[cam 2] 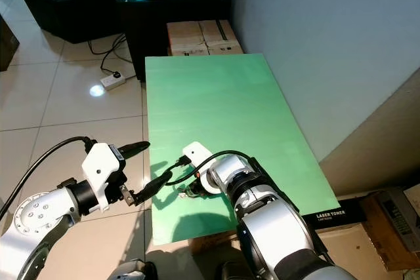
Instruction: Hang keys on a hook
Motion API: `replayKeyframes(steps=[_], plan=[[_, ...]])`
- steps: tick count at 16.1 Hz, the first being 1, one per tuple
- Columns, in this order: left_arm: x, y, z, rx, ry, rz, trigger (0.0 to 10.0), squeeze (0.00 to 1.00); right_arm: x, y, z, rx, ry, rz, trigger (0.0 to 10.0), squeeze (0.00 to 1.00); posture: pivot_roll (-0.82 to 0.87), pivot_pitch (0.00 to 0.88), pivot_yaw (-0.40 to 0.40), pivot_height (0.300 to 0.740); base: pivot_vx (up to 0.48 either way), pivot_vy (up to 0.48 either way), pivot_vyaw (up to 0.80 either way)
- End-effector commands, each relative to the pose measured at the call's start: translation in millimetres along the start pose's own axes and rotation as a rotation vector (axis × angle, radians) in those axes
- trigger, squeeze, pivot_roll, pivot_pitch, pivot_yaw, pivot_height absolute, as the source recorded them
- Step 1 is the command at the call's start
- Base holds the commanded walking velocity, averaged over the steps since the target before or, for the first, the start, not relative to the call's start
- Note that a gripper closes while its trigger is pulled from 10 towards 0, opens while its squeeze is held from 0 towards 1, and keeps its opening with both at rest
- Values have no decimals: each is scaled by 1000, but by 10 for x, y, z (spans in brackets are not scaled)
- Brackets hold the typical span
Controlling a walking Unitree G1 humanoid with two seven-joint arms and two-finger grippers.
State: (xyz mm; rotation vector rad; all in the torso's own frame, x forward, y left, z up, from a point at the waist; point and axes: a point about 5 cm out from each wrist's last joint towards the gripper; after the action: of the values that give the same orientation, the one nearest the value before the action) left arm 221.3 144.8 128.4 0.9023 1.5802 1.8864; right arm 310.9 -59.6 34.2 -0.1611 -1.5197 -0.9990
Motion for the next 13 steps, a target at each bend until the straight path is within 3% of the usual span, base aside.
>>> replayKeyframes(steps=[1,6,13], plan=[[0,32,-45,-7,-35,-3,10000,0,7,-33,-20,-17,-11,25,10000,0,35,143,-46,740,0,0,0],[-5,33,-37,1,-43,-5,10000,0,12,-61,-46,-43,-44,42,10000,0,31,146,-47,740,0,0,0],[133,-141,41,-30,-121,148,10000,0,3,-55,-32,-88,-56,34,10000,0,28,154,-52,740,0,0,0]])
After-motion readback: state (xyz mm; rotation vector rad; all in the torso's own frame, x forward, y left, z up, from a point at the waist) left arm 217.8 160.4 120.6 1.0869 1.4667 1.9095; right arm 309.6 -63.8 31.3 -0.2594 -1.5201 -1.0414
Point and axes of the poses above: a point about 5 cm out from each wrist's last joint towards the gripper, its own x axis pointing back from the gripper into the wrist, its own y axis along the axis of the wrist's last joint, z = x × y, and after that the axes turned 3 degrees about x, right-handed
